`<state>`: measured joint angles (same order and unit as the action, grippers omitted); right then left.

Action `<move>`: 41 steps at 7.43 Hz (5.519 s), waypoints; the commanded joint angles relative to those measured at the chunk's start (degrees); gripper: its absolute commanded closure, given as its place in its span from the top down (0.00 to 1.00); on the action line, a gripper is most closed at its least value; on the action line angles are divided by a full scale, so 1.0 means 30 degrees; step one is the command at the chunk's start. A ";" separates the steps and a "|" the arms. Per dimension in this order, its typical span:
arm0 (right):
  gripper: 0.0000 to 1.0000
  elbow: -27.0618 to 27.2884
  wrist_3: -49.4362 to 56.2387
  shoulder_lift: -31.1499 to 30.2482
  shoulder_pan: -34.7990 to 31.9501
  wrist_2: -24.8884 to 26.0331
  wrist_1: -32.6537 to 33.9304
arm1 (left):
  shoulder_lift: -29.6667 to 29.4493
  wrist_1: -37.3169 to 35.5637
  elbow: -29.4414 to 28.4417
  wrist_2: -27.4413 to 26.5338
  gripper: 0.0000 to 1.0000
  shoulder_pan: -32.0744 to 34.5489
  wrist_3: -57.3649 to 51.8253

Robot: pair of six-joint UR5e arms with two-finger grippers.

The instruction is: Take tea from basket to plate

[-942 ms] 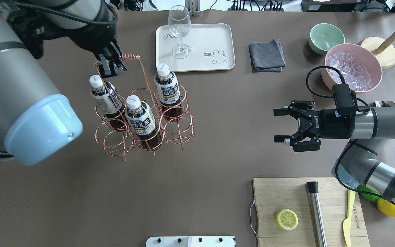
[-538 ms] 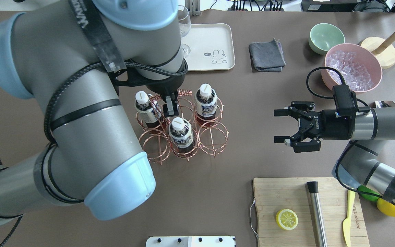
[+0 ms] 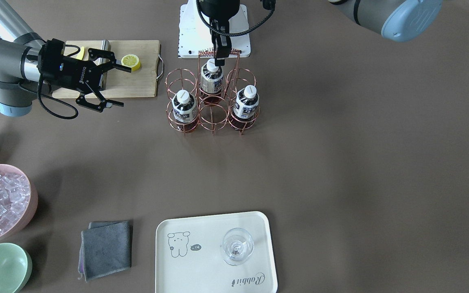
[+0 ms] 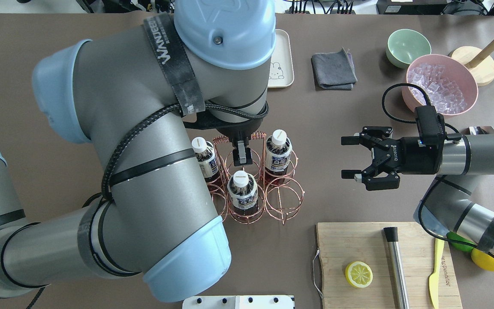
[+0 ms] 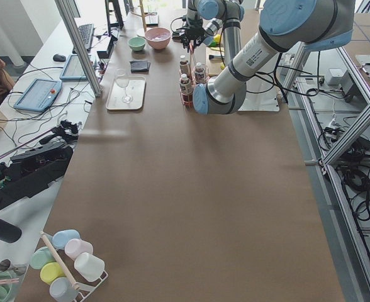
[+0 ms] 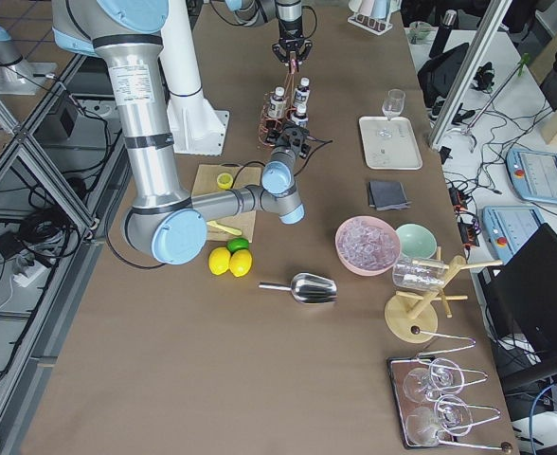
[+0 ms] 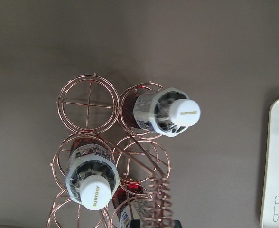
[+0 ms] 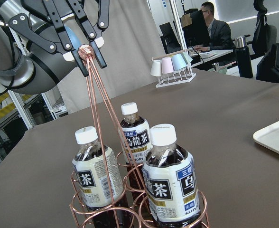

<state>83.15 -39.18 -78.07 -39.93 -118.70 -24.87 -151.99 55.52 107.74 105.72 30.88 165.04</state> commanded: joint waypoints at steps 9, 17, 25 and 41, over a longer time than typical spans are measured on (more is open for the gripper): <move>1.00 0.0175 -0.0006 0.0241 0.0330 0.0074 0.0029 | -0.0050 0.0010 -0.0202 -0.0024 0.00 0.0106 0.0064; 1.00 0.0148 0.0051 0.2286 0.0388 0.1097 0.0496 | -0.0050 -0.0019 -0.0348 -0.0053 0.00 0.0106 0.0064; 1.00 -0.0907 0.6938 0.4400 0.2086 0.4351 0.3894 | -0.0079 -0.0019 -0.0466 -0.0053 0.00 0.0106 0.0064; 0.00 0.7911 0.4924 0.3579 0.0605 0.2315 1.5584 | -0.0167 -0.0048 -0.0729 -0.0053 0.00 0.0136 0.0064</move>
<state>106.10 -20.84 -68.04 -34.15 -107.38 19.98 -152.47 55.39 105.68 105.55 31.34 165.24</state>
